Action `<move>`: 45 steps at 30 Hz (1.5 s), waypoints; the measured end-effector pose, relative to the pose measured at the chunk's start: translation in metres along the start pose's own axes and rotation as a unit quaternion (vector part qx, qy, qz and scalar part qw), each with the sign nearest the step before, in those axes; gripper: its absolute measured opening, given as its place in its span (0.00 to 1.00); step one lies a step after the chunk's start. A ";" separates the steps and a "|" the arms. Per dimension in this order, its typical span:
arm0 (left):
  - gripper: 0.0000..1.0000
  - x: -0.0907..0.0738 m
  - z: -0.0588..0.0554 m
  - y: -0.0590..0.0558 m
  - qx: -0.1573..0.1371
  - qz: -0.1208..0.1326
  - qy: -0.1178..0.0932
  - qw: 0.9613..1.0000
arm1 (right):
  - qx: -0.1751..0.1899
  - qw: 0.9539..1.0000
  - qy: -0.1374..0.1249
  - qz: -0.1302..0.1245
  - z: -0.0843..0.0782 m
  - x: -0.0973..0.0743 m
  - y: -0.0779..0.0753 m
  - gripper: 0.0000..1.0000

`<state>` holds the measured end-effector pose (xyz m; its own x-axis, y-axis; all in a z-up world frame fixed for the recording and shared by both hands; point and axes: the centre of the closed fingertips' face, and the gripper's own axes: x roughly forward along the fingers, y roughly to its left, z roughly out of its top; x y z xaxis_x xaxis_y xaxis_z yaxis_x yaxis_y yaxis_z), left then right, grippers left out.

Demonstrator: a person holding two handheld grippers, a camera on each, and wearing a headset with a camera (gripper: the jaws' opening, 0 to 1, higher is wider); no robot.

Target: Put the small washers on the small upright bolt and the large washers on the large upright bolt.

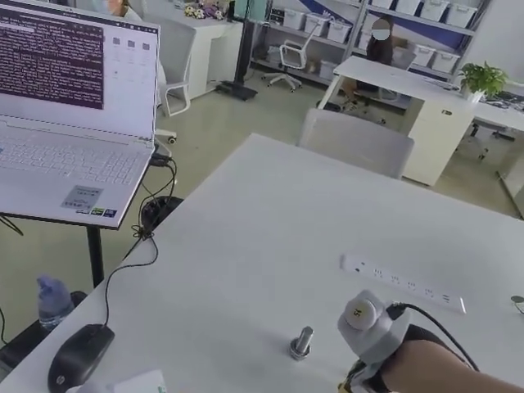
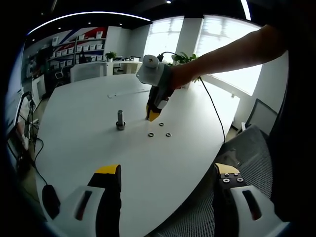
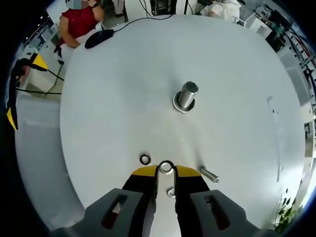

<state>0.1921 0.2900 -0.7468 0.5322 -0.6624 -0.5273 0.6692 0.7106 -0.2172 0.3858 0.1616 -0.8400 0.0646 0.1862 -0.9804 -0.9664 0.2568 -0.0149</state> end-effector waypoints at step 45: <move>0.76 0.009 0.005 -0.001 -0.004 0.001 -0.002 1.000 | 0.022 0.999 -0.022 -0.043 -0.014 -0.028 -0.059 0.13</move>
<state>0.1988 0.2817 -0.7474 0.5356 -0.6622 -0.5240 0.6646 0.7134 -0.2223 0.4373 0.1280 -0.8141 0.1593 0.2034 -0.9660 -0.9448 0.3152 -0.0895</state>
